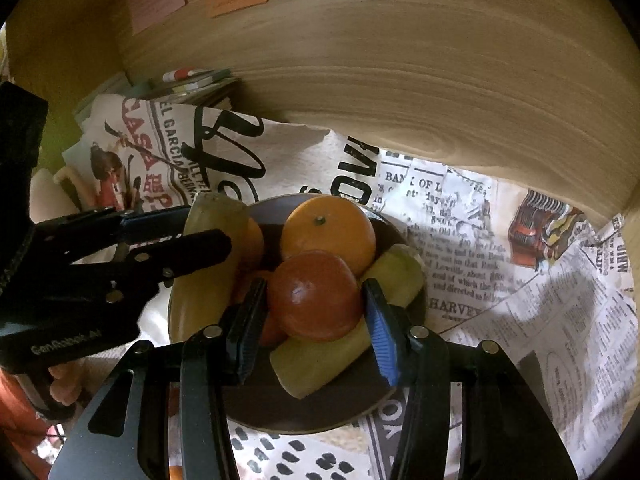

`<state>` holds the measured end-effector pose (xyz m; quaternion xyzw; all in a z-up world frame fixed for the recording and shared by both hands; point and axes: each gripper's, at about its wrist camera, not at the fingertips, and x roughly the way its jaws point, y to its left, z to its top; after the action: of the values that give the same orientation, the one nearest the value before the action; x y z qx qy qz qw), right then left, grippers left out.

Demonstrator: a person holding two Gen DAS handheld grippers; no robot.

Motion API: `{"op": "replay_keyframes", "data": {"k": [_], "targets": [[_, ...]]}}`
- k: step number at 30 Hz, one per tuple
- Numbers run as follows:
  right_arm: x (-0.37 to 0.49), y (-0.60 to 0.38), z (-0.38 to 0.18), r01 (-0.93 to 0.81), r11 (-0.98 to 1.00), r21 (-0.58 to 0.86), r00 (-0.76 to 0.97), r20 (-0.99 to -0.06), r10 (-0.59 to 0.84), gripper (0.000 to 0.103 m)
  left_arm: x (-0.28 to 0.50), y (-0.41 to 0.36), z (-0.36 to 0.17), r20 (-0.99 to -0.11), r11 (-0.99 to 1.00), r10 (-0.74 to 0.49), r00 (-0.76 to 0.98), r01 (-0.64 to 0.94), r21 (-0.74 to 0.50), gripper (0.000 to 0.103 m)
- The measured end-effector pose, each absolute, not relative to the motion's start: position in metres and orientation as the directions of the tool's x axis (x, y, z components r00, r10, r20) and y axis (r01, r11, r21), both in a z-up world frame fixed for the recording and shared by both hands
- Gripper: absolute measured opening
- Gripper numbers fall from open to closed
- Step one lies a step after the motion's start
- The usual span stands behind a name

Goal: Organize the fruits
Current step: 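Place the corn cob and tomato on the plate and open both grippers, then move both open grippers from the plate toward the small tangerines on the newspaper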

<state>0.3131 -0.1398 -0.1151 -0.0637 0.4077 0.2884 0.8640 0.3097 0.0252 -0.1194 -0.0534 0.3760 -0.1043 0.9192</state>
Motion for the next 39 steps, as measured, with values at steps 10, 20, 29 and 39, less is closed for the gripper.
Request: {"op": "replay_keyframes", "data": {"k": [10,20,29,39], "targets": [[0.288,-0.152,-0.085,-0.557,0.824,0.107,0.57,-0.672,0.473,0.051,0.266,0.027,-0.087,-0.602,0.982,-0.189,0.776,0.134,-0.134,0.062],[0.233,-0.17,-0.068,-0.527,0.844,0.102,0.637,-0.61,0.472,0.06,0.208,0.025,-0.086,-0.587,0.987,-0.162,0.793,0.143,-0.079,0.079],[0.179,-0.183,-0.092,-0.488,0.863,0.128,0.642,-0.617,0.455,0.06,0.175,0.021,-0.125,-0.665,0.983,-0.185,0.724,0.148,-0.113,0.082],[0.153,-0.183,-0.142,-0.483,0.862,0.155,0.563,-0.699,0.441,0.06,0.152,0.01,-0.159,-0.715,0.977,-0.214,0.665,0.158,-0.145,0.082]]}}
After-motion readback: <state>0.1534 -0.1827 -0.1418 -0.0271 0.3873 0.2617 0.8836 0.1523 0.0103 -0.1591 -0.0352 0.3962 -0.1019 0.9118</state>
